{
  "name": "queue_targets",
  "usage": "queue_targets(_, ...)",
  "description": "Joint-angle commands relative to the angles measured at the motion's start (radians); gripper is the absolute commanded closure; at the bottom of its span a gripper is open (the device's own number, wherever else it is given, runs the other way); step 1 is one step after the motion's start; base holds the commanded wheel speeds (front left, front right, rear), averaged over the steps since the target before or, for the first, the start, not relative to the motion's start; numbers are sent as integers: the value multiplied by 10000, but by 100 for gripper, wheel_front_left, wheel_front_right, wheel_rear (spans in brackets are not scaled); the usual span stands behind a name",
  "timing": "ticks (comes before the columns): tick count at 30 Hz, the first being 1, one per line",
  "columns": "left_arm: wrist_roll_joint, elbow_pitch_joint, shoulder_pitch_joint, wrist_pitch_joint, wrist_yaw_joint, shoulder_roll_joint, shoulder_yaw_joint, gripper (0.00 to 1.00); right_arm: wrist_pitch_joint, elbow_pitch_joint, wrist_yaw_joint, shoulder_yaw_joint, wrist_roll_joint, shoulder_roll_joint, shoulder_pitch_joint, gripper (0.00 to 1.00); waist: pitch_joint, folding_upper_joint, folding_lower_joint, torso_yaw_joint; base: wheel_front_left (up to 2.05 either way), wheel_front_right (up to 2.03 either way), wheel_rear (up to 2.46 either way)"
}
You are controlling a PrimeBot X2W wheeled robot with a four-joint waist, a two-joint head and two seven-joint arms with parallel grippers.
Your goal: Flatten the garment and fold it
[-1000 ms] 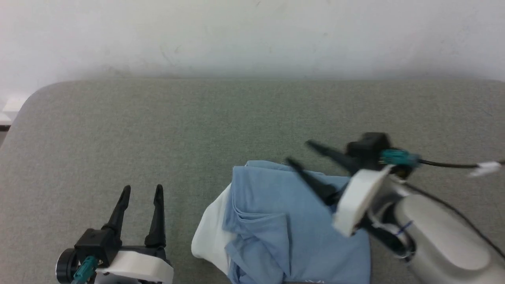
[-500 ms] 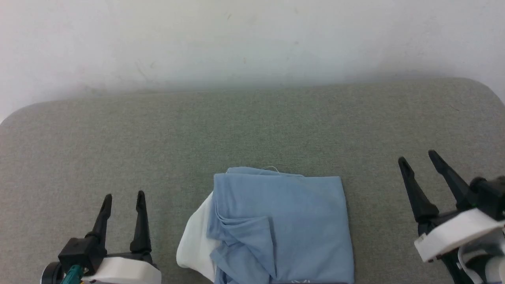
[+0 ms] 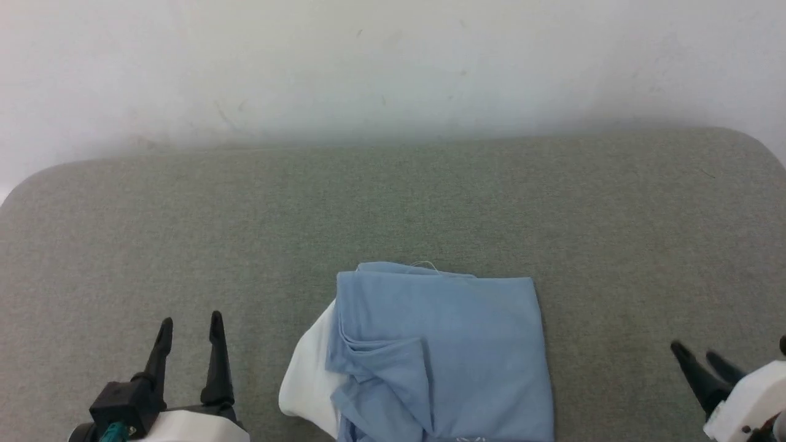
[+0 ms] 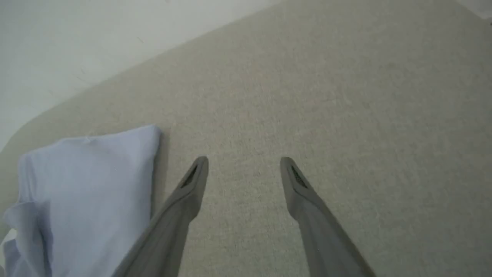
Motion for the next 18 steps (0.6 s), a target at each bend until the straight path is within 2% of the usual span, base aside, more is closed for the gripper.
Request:
queue_targets(1,17,45,-63,-47,-90,-49,-5,0,403,330,-7,-131,292,-32,-203,0,48,0,1,172,0,0,0)
queue_targets(3,46,70,-148,-47,-160,-120,-30,0,1377,1048,-7,-310,1078,18,-414,0,77,0,1,333,0,0,0)
queue_targets(6,115,107,-234,-47,-250,-236,-63,0,2739,1873,-7,-519,2428,536,-844,0,110,0,1,543,0,0,0)
queue_targets(9,182,146,-314,-47,-327,-358,-75,0,3664,2417,-7,-403,3263,920,-1263,0,153,0,1,725,0,0,0)
queue_targets(12,245,176,-377,-47,-404,-458,-51,0,3934,2906,-7,-130,3688,1195,-1666,0,184,0,1,865,0,0,0)
queue_targets(18,366,238,-440,-47,-548,-603,16,0,3745,4126,-7,554,4103,1452,-2386,0,167,0,1,1015,0,0,0)
